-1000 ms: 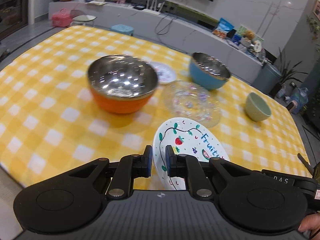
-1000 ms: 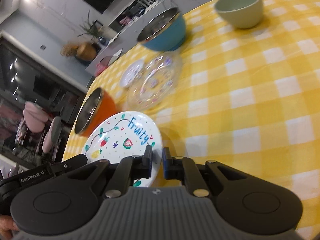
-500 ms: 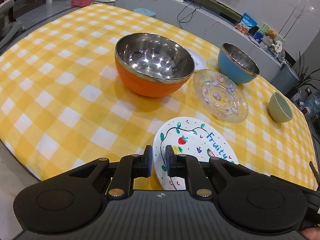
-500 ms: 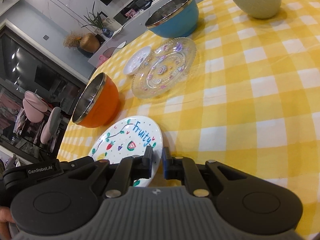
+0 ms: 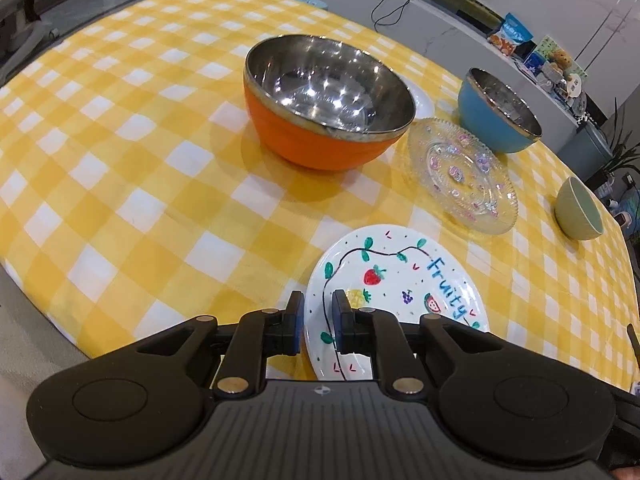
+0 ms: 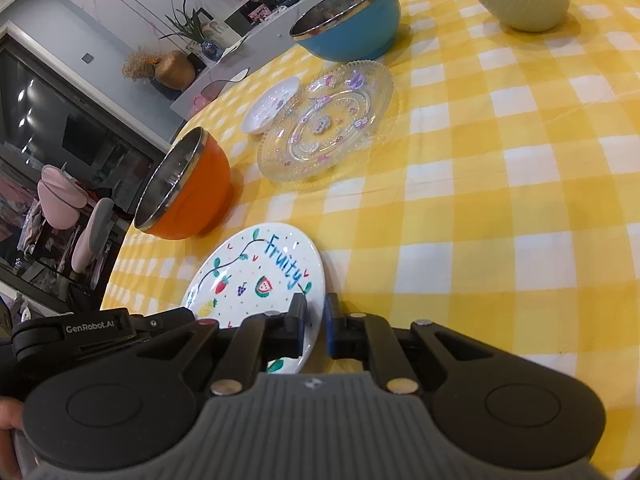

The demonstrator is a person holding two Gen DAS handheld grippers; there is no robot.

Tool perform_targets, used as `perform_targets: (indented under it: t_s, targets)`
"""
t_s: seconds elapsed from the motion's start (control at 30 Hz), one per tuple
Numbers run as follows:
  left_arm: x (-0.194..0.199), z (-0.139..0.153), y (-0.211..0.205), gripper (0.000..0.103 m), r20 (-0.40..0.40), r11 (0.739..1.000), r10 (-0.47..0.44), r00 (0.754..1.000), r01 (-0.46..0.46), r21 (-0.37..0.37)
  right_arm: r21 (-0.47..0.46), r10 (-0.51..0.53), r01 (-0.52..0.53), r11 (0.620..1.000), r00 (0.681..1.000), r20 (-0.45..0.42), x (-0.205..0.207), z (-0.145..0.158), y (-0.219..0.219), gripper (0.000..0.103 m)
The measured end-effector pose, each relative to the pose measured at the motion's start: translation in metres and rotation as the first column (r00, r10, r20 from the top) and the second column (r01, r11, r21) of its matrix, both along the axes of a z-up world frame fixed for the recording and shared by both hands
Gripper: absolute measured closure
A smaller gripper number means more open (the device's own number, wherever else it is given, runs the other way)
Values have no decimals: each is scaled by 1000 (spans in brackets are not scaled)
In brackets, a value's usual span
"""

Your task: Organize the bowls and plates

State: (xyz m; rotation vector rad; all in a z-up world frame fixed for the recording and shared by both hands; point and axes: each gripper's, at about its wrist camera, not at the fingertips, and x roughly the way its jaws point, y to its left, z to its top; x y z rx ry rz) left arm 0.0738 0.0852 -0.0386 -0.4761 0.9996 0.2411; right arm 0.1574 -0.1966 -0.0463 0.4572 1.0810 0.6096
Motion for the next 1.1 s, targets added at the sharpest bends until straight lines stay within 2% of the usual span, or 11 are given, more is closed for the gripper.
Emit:
perform_targets:
  t_s: [0.07,0.2,0.3,0.37,0.47,0.57,0.7,0.93,1.1]
  targets:
    - [2,-3,0,85,-27,1000,6,1000,-6,-5,-11,7,-7,1000,1000,10,-1,1,1,94]
    - [2,-4,-3,84,-33,1000,-5,999,6,9,-18,20,-20,1000,1000,21,-1,2,4,90]
    - [0,-4,0,84,-29,1000,14,999,-14,-8,-2,18,-18,1000,1000,13,0,2,1,89]
    - [-4,0,3,83,-3,999,37,999,-37,-12,6,9,-9,1000,1000,18,0,4,-1,88]
    - [-9,11,3,77,59,998,57,997,-57,-7,8,-1,1,1000,999,43,0,9,-6,79]
    - [-12,23,-2,71,126,999,49,991,-51,12,-6,-14,15,1000,997,78,1,15,-10,75]
    - [-6,34,-15,63,193,1000,19,981,-16,-19,-27,-45,49,998,992,114,6,20,-17,68]
    - [23,38,-40,57,219,999,-32,975,38,-21,-37,-116,124,992,978,174,22,26,-30,62]
    - [43,35,-47,53,250,998,-30,968,44,-51,19,-173,173,985,962,209,38,25,-36,61]
